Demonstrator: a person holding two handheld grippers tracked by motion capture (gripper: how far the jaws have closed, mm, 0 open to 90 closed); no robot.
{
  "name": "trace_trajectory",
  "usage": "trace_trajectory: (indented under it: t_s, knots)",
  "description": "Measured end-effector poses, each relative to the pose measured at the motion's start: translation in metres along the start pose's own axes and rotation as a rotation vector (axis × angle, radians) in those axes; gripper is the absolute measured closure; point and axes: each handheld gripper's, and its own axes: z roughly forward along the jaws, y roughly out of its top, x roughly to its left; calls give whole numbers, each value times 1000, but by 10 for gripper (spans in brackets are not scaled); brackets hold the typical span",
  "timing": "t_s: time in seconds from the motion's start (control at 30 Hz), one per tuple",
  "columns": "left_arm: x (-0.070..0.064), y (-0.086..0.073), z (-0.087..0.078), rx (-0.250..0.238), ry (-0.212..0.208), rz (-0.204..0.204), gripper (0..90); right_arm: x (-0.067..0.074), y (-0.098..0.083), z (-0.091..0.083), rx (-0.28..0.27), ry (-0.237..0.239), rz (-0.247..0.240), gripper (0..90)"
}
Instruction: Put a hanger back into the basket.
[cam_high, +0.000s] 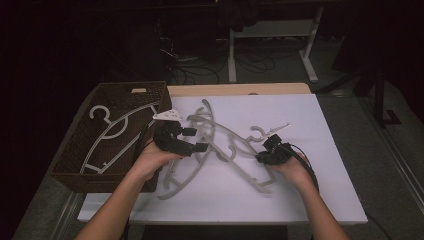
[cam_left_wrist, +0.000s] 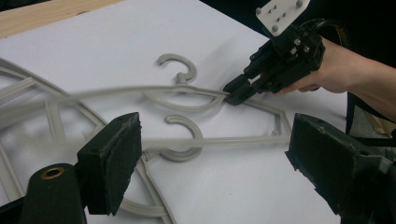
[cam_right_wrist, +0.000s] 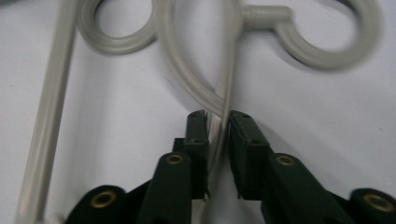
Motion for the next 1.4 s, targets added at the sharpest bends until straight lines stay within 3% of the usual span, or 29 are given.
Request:
trace_trajectory:
  t_s: [0.17, 0.37, 0.5, 0.57, 0.67, 0.8, 0.9, 1.1, 1.27, 1.4]
  knots:
    - [-1, 0, 1, 3, -1, 3, 170, -8, -7, -6, 2, 40, -54, 806]
    - [-2, -3, 4, 9, -8, 0, 170, -17, -17, -15, -3, 124, -141, 806]
    - [-3, -5, 6, 16, -11, 2, 171, -20, -20, -16, -3, 147, -147, 784]
    - [-3, -6, 7, 19, -14, -1, 171, -20, -19, -21, -39, 149, -121, 690]
    - [-1, -8, 8, 21, -15, -8, 171, -19, -19, -32, -77, 134, -73, 759]
    - [0, -10, 8, 27, -18, -10, 171, -10, -27, -42, -42, 112, -28, 887]
    - [-1, -11, 10, 27, -18, -14, 170, -3, -34, -45, -16, 82, -20, 892]
    - [-2, -12, 12, 38, -19, -11, 170, 8, -49, -45, 26, 77, -22, 893]
    - [-2, -13, 13, 43, -19, -9, 171, 1, -50, -42, 67, 13, -28, 894]
    - [-2, -13, 14, 45, -21, -9, 171, -15, -45, -38, 83, -47, -33, 894]
